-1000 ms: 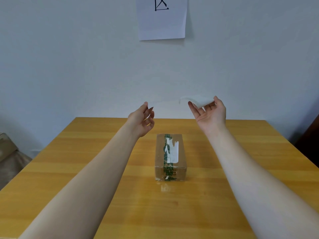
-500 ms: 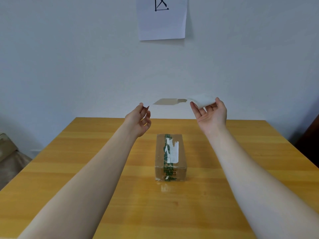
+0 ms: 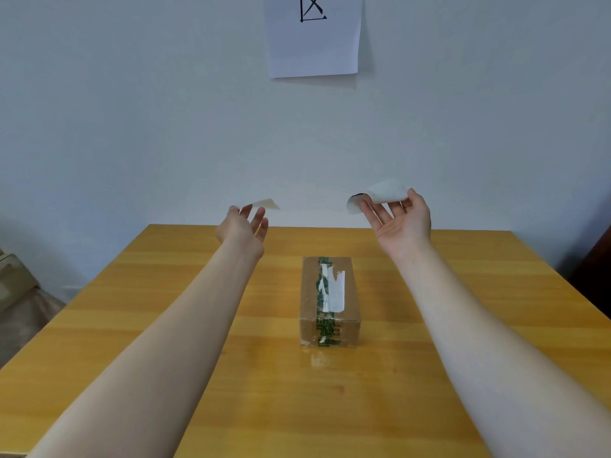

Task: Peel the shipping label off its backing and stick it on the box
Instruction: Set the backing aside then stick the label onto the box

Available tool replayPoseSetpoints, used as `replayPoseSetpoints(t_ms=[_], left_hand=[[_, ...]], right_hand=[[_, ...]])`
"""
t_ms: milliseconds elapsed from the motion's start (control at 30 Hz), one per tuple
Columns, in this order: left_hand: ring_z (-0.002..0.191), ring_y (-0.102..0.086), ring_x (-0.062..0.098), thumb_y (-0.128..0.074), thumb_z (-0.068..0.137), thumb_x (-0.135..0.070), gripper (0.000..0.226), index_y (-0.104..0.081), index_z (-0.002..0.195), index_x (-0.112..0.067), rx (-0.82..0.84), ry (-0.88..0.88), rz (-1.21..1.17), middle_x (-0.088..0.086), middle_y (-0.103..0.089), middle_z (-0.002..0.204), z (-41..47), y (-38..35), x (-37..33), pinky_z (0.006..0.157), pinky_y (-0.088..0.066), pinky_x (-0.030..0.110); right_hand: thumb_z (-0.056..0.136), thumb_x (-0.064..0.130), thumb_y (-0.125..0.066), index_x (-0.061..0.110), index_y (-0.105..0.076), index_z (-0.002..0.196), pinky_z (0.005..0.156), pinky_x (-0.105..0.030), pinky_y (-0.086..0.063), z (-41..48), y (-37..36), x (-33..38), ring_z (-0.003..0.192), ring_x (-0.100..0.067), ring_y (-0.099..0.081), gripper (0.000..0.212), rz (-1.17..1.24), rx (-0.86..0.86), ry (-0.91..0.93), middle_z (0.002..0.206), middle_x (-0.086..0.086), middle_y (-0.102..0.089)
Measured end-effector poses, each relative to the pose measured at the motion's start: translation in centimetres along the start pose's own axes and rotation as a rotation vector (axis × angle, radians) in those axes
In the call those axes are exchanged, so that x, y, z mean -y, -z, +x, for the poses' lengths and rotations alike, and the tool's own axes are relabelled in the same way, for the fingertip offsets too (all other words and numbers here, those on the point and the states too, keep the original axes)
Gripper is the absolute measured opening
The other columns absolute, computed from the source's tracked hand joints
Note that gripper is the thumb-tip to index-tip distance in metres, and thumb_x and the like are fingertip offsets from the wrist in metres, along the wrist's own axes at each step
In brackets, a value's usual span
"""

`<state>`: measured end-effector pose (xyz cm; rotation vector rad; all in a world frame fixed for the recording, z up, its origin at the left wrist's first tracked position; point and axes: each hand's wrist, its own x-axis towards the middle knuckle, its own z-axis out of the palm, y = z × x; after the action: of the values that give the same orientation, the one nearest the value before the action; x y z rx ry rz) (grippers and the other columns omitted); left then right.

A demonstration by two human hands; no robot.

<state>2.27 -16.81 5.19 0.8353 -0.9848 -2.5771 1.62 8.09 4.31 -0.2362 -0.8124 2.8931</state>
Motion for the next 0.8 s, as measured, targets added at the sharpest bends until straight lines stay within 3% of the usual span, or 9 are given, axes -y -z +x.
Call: replayPoseSetpoints(t_ms=[100,167,300,467,600,667,800], left_hand=[[0.093,-0.081,0.023,-0.049,0.112,-0.028,0.019,-0.054,0.116,-0.011,-0.018,-0.031,-0.04,0.001,-0.077,0.11,-0.4,0.1,-0.1,0.072,-0.067,0.033],[0.091,-0.081,0.023,-0.047,0.112,-0.031,0.024,-0.056,0.111,-0.009,-0.039,-0.038,-0.051,0.002,-0.074,0.112,-0.5,0.2,-0.1,0.068,-0.066,0.033],[0.095,-0.079,0.023,-0.048,0.111,-0.027,0.018,-0.053,0.119,-0.012,-0.024,-0.057,-0.031,0.003,-0.075,0.116,-0.8,0.1,0.1,0.07,-0.067,0.034],[0.1,-0.077,0.018,-0.053,0.11,-0.026,0.021,-0.061,0.127,-0.018,0.24,-0.133,0.258,-0.003,-0.08,0.107,-2.4,-1.1,0.6,0.071,-0.065,0.033],[0.107,-0.075,0.018,-0.069,0.101,-0.02,0.021,-0.069,0.122,-0.021,0.458,-0.331,0.572,-0.006,-0.079,0.108,-3.7,-2.4,1.3,0.079,-0.066,0.036],[0.109,-0.073,0.01,-0.072,0.096,-0.014,0.027,-0.071,0.122,-0.022,0.597,-0.474,0.731,-0.011,-0.079,0.111,-3.9,-2.6,1.8,0.087,-0.064,0.037],[0.112,-0.059,-0.017,-0.074,0.091,-0.009,0.048,-0.066,0.135,-0.026,0.888,-0.776,1.043,-0.014,-0.072,0.127,-3.9,-2.6,3.0,0.103,-0.049,0.02]], right_hand=[[0.108,0.031,-0.054,0.007,-0.057,0.135,0.076,-0.054,-0.066,0.0,-0.1,-0.1,0.112,-0.044,-0.071,0.036,-0.019,-0.019,-0.004,0.127,-0.016,-0.072],[0.108,0.031,-0.054,0.007,-0.056,0.138,0.076,-0.054,-0.066,0.0,-0.1,-0.1,0.111,-0.044,-0.071,0.038,-0.026,-0.029,-0.004,0.127,-0.016,-0.072],[0.109,0.031,-0.054,0.007,-0.055,0.137,0.075,-0.055,-0.066,-0.1,-0.2,-0.1,0.111,-0.045,-0.072,0.037,-0.046,-0.029,-0.018,0.128,-0.017,-0.072],[0.11,0.032,-0.052,0.008,-0.055,0.136,0.074,-0.056,-0.066,-0.5,-0.7,-0.5,0.111,-0.045,-0.071,0.036,-0.141,-0.018,-0.056,0.127,-0.017,-0.072],[0.11,0.03,-0.053,0.008,-0.058,0.124,0.077,-0.058,-0.066,-0.7,-1.2,-0.9,0.109,-0.047,-0.071,0.026,-0.25,0.001,-0.077,0.127,-0.017,-0.071],[0.11,0.029,-0.053,0.008,-0.059,0.119,0.079,-0.058,-0.065,-0.9,-1.4,-1.0,0.107,-0.046,-0.072,0.023,-0.315,0.015,-0.074,0.124,-0.018,-0.072],[0.11,0.029,-0.051,0.006,-0.059,0.127,0.079,-0.056,-0.065,-1.4,-1.8,-1.1,0.101,-0.046,-0.077,0.03,-0.385,0.047,-0.069,0.121,-0.019,-0.076]])
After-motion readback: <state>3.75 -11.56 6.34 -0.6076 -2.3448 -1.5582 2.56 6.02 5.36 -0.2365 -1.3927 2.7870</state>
